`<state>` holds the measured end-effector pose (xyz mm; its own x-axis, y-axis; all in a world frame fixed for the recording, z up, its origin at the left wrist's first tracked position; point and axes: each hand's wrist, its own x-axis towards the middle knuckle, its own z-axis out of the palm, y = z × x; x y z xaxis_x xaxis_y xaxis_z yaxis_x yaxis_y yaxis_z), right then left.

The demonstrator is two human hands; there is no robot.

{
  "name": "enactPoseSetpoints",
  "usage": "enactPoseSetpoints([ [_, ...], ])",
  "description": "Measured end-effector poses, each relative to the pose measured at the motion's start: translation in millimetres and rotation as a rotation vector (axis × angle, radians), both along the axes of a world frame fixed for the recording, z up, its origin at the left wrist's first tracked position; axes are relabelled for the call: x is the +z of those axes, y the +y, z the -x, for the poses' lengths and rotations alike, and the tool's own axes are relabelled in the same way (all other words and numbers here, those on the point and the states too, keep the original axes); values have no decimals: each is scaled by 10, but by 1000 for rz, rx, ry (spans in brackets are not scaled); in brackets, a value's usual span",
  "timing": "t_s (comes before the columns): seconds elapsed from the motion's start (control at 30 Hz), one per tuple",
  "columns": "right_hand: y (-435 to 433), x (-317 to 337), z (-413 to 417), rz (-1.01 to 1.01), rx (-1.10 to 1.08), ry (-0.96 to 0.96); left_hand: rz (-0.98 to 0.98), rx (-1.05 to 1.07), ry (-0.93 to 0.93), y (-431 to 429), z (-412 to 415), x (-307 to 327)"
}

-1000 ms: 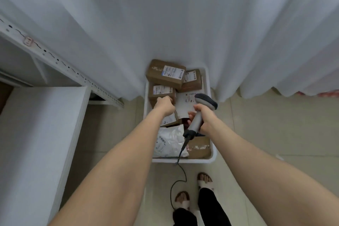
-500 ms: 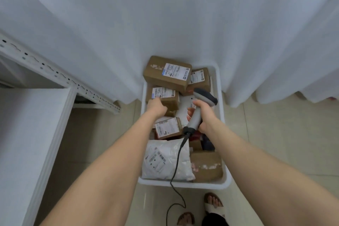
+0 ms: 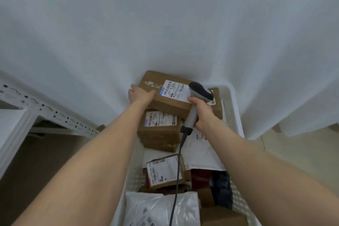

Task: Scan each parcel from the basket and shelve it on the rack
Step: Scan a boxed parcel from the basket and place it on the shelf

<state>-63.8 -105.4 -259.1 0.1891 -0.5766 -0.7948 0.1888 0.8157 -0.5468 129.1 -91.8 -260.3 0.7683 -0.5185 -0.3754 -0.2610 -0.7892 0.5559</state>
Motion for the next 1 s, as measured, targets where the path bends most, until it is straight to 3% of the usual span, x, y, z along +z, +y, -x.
enactPoseSetpoints([
  [0.23,-17,-198,8,9,-8,74,-52,93,95,48,-111,-68],
  [0.37,116,61,158,-19,-42,121,111,233,194,273,-31,159],
  [0.5,324,573,281,-41,-73,118,346,384,423,503,89,683],
  [0.63,537,1185,351,-22,-87,134,459,505,485,692,168,1325],
  [0.83,944,2190,376,7,-50,182,545,575,781,884,329,2546],
  [1.0,1157,3053,465,46,-37,143,578,455,691,1014,476,3530],
])
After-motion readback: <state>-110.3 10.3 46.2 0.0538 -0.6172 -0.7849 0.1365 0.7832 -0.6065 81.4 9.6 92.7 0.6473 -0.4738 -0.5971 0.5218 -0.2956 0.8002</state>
